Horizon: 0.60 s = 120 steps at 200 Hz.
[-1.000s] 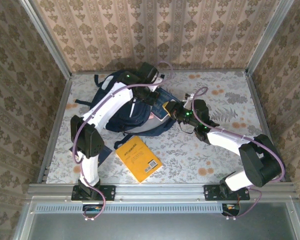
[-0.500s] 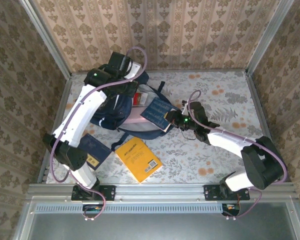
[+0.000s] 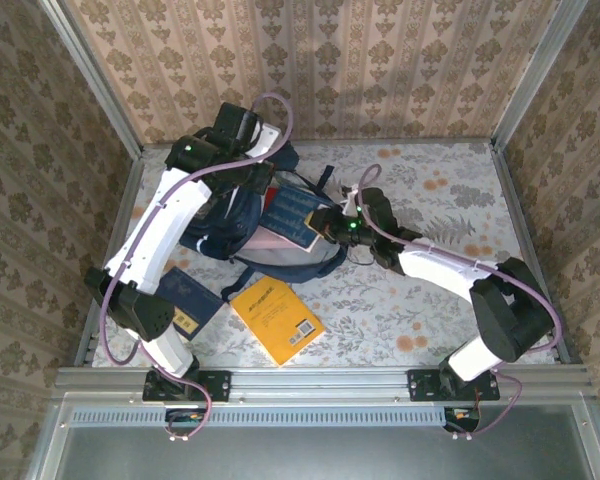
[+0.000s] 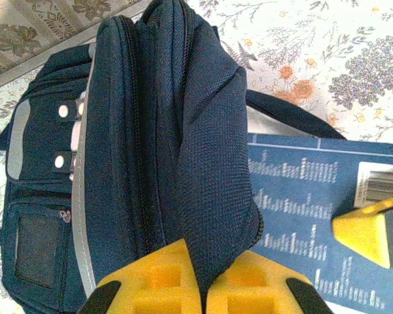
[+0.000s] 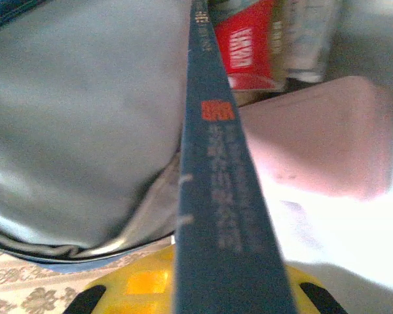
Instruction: Pack the student bag
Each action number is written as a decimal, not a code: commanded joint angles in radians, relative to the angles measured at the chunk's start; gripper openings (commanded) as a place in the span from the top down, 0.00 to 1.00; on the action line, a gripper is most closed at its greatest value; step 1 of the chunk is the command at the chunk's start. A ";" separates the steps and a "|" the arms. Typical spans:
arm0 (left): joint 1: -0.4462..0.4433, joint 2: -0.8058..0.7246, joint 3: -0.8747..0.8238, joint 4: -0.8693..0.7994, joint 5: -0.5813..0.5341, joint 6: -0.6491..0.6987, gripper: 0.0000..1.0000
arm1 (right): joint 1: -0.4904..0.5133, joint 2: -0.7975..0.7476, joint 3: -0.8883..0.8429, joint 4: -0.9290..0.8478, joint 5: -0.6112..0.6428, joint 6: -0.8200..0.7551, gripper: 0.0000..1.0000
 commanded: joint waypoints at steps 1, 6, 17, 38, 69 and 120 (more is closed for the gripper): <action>0.007 -0.028 0.070 0.123 0.033 -0.005 1.00 | 0.026 0.064 0.102 0.022 -0.029 0.022 1.00; 0.007 -0.030 0.068 0.130 0.038 -0.008 1.00 | 0.031 0.084 0.120 0.021 -0.029 0.030 1.00; 0.007 -0.034 0.065 0.144 0.051 -0.015 1.00 | 0.037 0.135 0.153 0.020 -0.023 0.053 1.00; 0.007 -0.054 0.042 0.181 0.077 -0.031 1.00 | 0.045 0.233 0.221 0.021 0.002 0.093 1.00; 0.008 -0.078 0.014 0.239 0.128 -0.066 1.00 | 0.070 0.406 0.373 0.074 -0.001 0.129 1.00; 0.008 -0.066 0.003 0.290 0.219 -0.116 1.00 | 0.149 0.675 0.711 -0.061 0.184 0.018 0.89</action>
